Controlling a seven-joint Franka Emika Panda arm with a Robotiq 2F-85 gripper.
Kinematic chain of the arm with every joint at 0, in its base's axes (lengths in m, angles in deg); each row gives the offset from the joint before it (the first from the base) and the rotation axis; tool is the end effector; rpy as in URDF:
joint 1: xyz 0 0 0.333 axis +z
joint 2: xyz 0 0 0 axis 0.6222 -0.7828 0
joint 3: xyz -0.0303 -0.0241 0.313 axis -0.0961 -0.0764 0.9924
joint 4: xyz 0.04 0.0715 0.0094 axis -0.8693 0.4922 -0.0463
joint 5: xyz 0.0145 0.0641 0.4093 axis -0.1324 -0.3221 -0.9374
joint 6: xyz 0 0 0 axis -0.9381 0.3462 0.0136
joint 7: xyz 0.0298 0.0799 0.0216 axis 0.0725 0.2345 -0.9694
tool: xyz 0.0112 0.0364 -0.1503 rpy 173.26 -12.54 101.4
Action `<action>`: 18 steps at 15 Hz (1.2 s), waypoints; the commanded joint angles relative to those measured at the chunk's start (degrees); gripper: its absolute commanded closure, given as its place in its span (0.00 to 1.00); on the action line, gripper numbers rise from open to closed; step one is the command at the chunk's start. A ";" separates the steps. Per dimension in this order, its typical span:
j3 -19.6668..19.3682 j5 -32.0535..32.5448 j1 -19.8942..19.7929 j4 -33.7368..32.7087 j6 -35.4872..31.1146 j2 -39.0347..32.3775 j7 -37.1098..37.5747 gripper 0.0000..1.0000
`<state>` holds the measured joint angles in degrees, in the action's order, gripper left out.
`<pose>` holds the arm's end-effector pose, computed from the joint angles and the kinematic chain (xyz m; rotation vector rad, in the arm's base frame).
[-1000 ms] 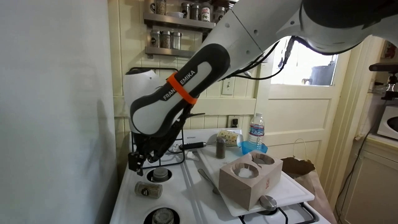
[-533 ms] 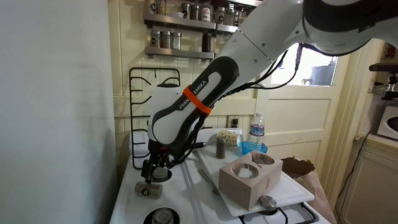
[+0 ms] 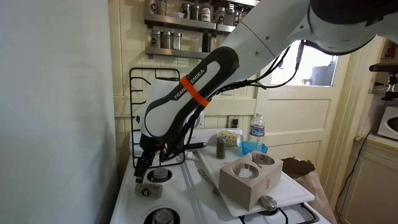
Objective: Place the spice bottle on the left vertically upright
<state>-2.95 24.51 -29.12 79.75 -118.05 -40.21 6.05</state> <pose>0.6114 0.3251 0.1849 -2.6476 -1.5709 -0.4146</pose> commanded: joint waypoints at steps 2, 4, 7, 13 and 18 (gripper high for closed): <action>-2.26 -0.13 2.18 -1.14 2.47 -2.12 -0.06 0.00; -2.44 -0.55 2.19 -1.80 3.42 -3.59 -0.52 0.00; -2.14 -0.59 2.15 -2.83 3.62 -5.68 -1.63 0.03; -2.57 0.33 3.04 -5.68 2.14 -8.68 -2.00 0.35; -2.86 0.84 3.88 -6.44 1.84 -8.54 -1.69 0.64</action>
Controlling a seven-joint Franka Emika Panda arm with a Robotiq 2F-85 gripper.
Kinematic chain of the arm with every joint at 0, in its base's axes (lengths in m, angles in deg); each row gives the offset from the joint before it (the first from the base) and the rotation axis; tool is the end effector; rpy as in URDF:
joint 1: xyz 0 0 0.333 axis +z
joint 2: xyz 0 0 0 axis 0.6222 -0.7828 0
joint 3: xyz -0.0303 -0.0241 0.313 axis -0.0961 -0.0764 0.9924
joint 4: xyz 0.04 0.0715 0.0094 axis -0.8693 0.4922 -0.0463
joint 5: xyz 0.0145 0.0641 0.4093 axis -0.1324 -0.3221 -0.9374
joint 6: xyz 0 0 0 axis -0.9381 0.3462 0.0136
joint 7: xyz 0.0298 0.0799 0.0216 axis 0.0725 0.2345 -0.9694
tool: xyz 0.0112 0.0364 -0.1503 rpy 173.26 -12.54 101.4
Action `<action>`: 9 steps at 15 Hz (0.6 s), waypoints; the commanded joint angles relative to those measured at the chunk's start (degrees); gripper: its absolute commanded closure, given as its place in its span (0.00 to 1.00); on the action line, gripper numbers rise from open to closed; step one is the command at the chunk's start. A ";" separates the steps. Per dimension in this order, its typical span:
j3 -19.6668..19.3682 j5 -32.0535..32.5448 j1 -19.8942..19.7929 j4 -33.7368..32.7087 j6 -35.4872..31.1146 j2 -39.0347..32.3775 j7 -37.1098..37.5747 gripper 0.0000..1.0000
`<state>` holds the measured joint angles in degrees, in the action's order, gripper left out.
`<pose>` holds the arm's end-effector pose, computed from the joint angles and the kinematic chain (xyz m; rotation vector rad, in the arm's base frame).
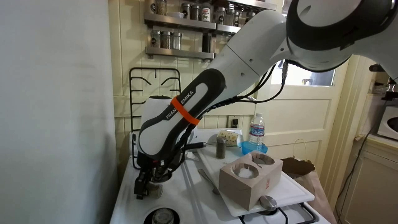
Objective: Place the spice bottle on the left vertically upright
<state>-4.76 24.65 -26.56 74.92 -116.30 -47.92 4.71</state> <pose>0.6115 0.3347 0.1248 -2.6270 -1.6048 -0.2896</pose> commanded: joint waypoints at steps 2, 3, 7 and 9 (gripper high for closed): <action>-1.23 0.84 1.77 -1.60 0.29 -0.24 -0.03 0.76; -1.76 1.36 2.16 -0.77 -0.33 1.12 0.65 0.76; -1.28 1.04 -0.04 4.95 -11.98 6.09 0.83 0.76; 0.89 -0.77 -2.91 8.16 -20.66 7.47 0.07 0.76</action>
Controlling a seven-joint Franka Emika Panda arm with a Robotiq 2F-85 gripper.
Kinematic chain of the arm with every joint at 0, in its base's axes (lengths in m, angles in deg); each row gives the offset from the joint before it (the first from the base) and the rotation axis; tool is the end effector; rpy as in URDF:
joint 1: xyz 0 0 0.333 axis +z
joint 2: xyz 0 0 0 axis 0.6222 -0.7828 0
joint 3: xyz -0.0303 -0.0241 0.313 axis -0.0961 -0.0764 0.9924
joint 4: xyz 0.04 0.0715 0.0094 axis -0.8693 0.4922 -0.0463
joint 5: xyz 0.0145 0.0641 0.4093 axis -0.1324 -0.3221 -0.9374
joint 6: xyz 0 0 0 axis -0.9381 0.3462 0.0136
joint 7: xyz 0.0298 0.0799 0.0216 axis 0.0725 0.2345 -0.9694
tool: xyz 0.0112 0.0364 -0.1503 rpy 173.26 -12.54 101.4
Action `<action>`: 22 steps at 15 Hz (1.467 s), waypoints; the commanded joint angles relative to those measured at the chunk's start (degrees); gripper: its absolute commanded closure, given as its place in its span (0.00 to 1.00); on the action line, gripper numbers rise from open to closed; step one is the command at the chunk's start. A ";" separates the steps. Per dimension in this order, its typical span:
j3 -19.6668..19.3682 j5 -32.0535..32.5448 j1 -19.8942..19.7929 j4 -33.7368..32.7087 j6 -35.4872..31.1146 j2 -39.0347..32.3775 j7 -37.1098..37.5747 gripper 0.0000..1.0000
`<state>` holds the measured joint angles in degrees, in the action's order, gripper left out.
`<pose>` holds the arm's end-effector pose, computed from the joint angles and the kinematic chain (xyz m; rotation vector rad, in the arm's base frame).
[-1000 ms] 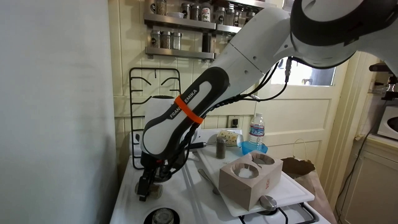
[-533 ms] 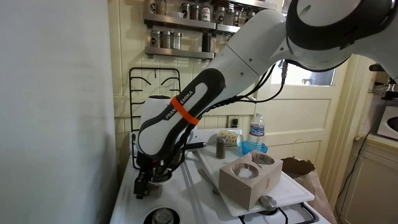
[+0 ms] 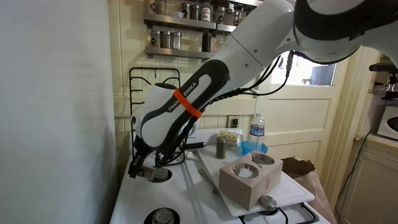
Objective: Place the spice bottle on the left vertically upright
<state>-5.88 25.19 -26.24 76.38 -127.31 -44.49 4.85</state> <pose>0.6350 0.3404 0.1767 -2.5946 -1.5926 -0.6282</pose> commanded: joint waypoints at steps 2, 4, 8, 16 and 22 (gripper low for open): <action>4.60 -2.17 -6.22 9.27 -16.57 4.65 -0.01 0.76; 6.51 -2.61 -8.50 11.69 -20.11 5.29 0.57 0.76; 9.81 -2.33 -12.16 15.04 -23.01 5.79 1.87 0.76; 21.39 4.87 -24.27 14.69 -29.59 -3.89 -4.49 0.76; 27.88 15.19 -33.54 13.46 -32.36 -14.52 -11.30 0.76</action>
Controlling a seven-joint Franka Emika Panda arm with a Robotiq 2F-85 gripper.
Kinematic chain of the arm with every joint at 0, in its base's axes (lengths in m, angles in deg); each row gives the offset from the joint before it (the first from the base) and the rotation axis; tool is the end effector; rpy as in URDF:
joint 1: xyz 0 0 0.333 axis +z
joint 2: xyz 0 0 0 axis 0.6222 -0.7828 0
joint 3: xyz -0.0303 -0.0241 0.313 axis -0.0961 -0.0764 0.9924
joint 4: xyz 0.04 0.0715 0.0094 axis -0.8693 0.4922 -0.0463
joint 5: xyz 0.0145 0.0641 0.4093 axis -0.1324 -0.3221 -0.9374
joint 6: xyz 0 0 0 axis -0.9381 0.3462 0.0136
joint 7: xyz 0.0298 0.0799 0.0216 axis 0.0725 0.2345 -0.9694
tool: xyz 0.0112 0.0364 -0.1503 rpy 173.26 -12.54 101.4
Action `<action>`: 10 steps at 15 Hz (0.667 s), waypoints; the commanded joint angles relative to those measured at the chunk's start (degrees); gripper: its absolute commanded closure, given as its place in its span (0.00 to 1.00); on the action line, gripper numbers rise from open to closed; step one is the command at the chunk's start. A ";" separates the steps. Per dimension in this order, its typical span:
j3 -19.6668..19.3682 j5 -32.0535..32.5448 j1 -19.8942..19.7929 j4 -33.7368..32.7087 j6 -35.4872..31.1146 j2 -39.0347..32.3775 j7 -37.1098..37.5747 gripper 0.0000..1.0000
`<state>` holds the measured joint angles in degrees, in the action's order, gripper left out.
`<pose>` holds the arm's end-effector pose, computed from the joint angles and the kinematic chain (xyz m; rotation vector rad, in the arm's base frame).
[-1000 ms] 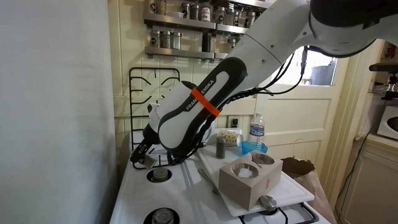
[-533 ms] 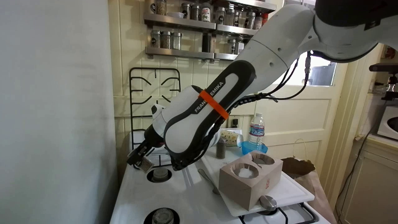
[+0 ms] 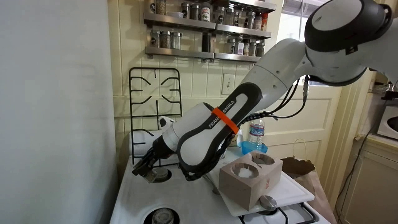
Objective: Place the spice bottle on the left vertically upright
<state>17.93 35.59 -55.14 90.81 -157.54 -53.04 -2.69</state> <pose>0.6000 0.2972 0.1625 -2.2365 -1.4325 -1.0889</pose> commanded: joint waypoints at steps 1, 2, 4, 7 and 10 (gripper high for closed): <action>4.89 6.21 -5.77 -1.11 -1.70 -7.14 -4.47 0.76; 5.59 7.52 -6.76 -1.36 -1.47 -8.58 -5.17 0.76; 7.14 9.87 -8.70 -1.43 -1.14 -10.71 -6.32 0.76; 9.73 13.62 -11.39 -1.61 -1.39 -13.79 -8.43 0.76; 12.08 16.39 -13.08 -1.25 -1.33 -14.94 -9.27 0.76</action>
<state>26.77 48.71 -65.74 89.72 -157.78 -64.85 -9.39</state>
